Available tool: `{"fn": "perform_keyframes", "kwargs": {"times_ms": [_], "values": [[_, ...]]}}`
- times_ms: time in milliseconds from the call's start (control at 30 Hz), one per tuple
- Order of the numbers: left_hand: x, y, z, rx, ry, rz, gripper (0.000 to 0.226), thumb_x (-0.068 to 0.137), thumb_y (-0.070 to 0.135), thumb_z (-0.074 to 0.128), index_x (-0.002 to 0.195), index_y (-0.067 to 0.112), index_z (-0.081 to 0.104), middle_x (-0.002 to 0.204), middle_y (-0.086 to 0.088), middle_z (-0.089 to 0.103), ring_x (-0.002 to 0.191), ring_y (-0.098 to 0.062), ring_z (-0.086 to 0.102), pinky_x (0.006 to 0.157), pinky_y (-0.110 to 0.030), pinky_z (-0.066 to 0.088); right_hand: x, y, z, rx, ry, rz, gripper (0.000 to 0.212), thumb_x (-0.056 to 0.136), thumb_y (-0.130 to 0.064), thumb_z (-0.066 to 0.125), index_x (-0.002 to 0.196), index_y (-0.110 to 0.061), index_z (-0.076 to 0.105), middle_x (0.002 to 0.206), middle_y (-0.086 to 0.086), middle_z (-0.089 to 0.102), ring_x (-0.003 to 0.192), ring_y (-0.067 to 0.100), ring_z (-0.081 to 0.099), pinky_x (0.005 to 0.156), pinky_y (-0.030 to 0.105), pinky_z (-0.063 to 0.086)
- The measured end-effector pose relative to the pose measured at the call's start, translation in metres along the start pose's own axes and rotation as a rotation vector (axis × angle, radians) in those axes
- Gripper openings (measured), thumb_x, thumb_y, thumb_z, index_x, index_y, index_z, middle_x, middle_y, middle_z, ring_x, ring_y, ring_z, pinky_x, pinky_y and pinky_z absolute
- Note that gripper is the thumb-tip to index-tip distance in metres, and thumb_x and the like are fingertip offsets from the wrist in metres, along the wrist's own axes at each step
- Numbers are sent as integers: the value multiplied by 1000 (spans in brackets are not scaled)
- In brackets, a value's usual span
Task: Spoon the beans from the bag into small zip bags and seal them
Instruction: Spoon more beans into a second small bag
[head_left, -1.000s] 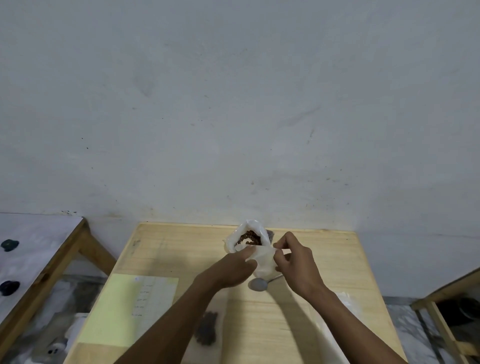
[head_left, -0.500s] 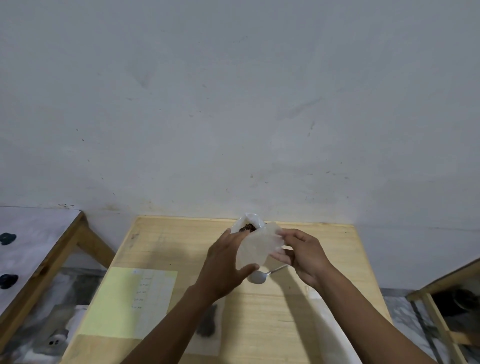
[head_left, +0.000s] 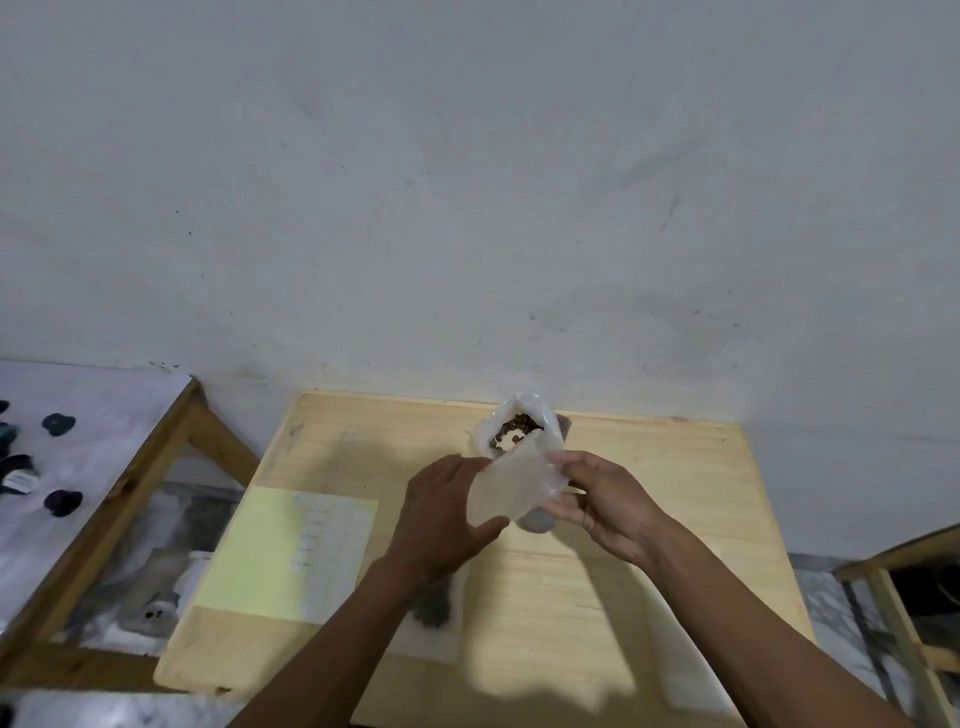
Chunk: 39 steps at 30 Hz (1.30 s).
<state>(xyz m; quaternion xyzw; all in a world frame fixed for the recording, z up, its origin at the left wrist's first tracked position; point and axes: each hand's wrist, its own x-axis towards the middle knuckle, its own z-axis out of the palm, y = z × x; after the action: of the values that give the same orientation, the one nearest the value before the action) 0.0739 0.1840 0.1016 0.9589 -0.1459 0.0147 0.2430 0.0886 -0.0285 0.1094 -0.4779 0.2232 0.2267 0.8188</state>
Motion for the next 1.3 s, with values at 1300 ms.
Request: {"fn": "perform_keyframes", "kwargs": {"times_ms": [1300], "values": [[-34, -44, -25, -275, -7, -451, 80, 75, 60, 71, 141, 27, 38, 143, 6, 48, 125, -14, 48, 106, -36, 41, 67, -7, -10, -877, 372, -671, 15, 96, -12, 53, 92, -18, 66, 81, 3, 71, 74, 21, 70, 73, 34, 53]]}}
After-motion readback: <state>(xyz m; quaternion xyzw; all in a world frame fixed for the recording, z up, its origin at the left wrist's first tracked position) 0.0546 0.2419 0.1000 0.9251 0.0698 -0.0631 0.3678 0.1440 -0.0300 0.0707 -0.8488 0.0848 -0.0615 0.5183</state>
